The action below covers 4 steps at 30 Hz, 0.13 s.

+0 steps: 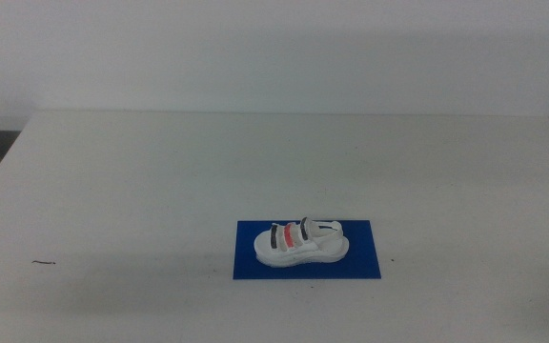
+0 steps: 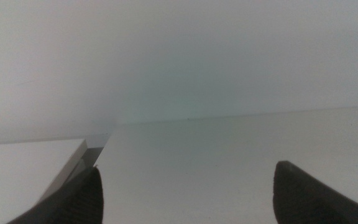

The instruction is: Use one arm to grab the shoe from the table and place it on the mat.

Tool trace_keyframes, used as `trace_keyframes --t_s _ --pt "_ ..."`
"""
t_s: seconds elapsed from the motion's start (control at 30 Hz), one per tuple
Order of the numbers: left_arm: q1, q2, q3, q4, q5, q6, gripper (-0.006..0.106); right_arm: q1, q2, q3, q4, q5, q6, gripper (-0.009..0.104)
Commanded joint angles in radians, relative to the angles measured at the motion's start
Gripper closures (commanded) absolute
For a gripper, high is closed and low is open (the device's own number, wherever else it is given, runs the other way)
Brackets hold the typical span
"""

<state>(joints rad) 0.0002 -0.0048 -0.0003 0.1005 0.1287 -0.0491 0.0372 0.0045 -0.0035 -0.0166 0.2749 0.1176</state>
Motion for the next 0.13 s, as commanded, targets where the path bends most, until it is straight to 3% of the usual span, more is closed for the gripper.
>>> trace_keyframes --t_s 0.0,0.1 --pt "0.000 0.005 0.000 -0.004 -0.013 -0.001 0.007 -0.009 -0.005 0.004 -0.005 -0.013 -0.003 0.037" --pt "0.000 0.005 0.000 -0.004 -0.013 -0.001 0.007 -0.009 -0.005 0.004 -0.005 -0.013 -0.003 0.037"
